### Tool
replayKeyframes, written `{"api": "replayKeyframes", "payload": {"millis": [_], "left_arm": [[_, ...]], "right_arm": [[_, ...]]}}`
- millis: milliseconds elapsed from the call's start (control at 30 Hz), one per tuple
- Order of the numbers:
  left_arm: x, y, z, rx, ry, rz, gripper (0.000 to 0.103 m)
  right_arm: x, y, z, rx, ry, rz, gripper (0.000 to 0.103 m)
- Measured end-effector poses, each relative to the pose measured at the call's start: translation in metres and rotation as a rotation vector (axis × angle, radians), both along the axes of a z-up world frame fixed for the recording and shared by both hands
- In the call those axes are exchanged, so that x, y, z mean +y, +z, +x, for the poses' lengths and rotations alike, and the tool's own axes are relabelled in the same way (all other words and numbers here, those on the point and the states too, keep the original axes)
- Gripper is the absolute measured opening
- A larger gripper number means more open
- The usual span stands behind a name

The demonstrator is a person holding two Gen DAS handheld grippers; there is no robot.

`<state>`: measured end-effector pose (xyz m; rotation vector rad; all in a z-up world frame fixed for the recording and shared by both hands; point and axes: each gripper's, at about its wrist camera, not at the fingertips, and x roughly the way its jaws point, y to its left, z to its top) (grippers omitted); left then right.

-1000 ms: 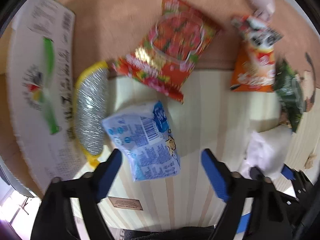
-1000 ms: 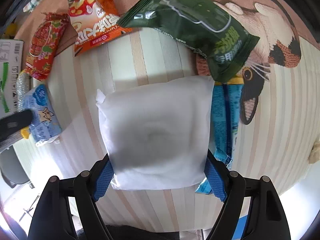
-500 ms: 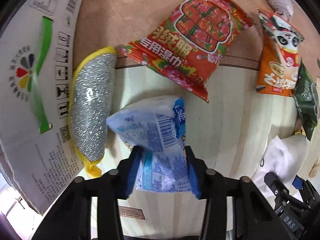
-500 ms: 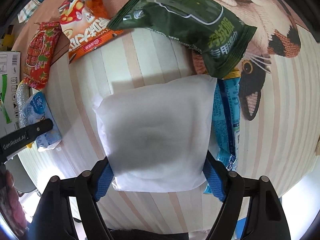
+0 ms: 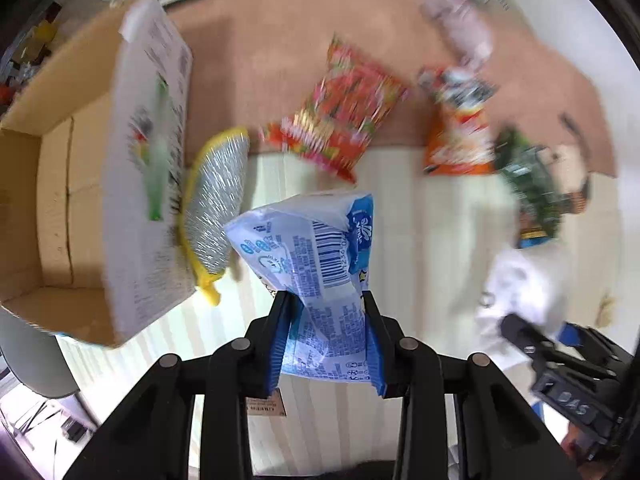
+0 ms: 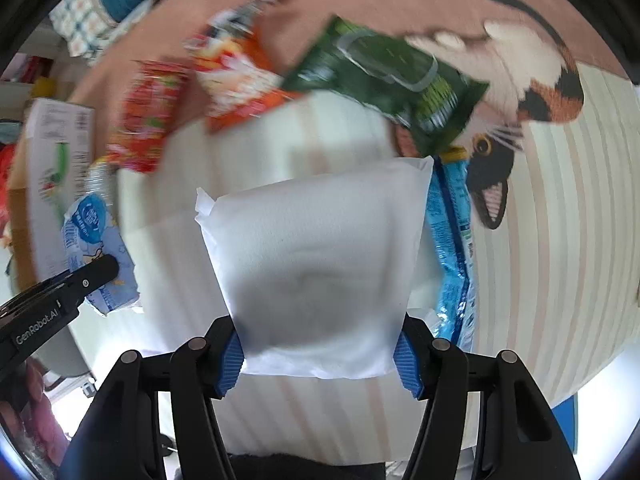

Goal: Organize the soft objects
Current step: 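Carry both packs into the cardboard box and open both tools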

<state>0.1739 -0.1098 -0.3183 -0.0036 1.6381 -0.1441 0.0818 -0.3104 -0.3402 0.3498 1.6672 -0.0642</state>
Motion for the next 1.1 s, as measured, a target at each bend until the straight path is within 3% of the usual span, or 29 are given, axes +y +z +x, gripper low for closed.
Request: {"api": "replayKeyframes", "payload": {"millis": [233, 333, 400, 500, 600, 767, 967, 1100], "left_arm": [[0.082, 0.124, 0.023, -0.155, 0.041, -0.093, 0.031], [0.134, 0.158, 0.039, -0.193, 0.06, -0.085, 0.031], [0.172, 0.165, 0.047, -0.211, 0.064, -0.058, 0.031], [0.217, 0.149, 0.063, -0.2, 0.08, -0.008, 0.031], [0.258, 0.115, 0.079, -0.148, 0.101, 0.009, 0.031], [0.296, 0.051, 0.128, -0.044, 0.099, -0.021, 0.031], [0.295, -0.01, 0.165, 0.05, 0.052, -0.062, 0.032], [0.296, -0.035, 0.175, 0.099, 0.04, -0.096, 0.033]], "right_arm": [[0.068, 0.098, 0.024, -0.165, 0.107, 0.101, 0.064], [0.12, 0.126, 0.064, -0.219, 0.153, 0.142, 0.064], [0.164, 0.139, 0.088, -0.248, 0.186, 0.159, 0.064], [0.236, 0.135, 0.125, -0.248, 0.211, 0.15, 0.064], [0.294, 0.119, 0.16, -0.216, 0.221, 0.133, 0.064], [0.364, 0.06, 0.206, -0.126, 0.221, 0.073, 0.064], [0.394, -0.012, 0.245, -0.044, 0.231, -0.021, 0.065], [0.397, -0.035, 0.257, -0.019, 0.222, -0.057, 0.065]]}}
